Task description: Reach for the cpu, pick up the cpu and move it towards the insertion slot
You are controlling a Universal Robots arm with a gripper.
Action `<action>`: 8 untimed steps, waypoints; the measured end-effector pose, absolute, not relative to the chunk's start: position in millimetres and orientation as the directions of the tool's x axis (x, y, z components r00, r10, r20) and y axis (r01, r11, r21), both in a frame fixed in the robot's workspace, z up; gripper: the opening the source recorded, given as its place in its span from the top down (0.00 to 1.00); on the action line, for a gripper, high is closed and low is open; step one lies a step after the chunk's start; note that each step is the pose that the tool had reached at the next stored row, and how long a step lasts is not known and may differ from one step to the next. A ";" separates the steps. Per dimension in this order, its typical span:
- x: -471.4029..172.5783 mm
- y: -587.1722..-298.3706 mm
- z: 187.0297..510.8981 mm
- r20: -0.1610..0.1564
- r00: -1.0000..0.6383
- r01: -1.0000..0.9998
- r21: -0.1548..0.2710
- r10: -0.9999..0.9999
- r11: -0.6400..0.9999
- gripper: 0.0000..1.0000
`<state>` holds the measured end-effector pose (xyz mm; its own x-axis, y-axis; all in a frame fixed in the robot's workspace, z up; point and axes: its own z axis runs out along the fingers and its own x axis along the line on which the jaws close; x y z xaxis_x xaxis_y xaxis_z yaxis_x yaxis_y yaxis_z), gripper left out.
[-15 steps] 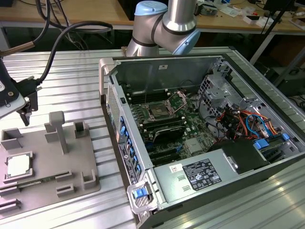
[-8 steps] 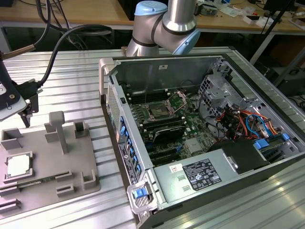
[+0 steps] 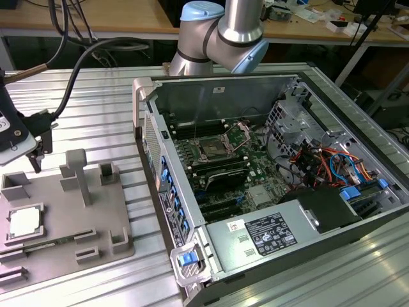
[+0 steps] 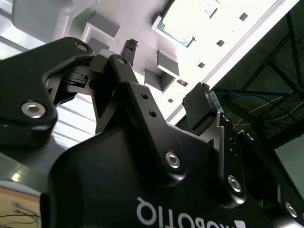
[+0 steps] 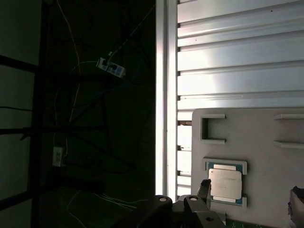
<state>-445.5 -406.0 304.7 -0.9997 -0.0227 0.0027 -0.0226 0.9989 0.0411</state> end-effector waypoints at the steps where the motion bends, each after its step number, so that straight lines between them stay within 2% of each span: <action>1: -445.5 -406.1 304.4 0.003 -1.000 -0.023 0.041 -0.023 0.999 0.33; 8: -445.6 -406.2 302.5 0.003 -1.000 -0.023 0.041 -0.023 0.999 0.33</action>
<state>-445.6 -406.2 302.5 -0.9997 -0.0227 0.0027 -0.0226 0.9989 0.0412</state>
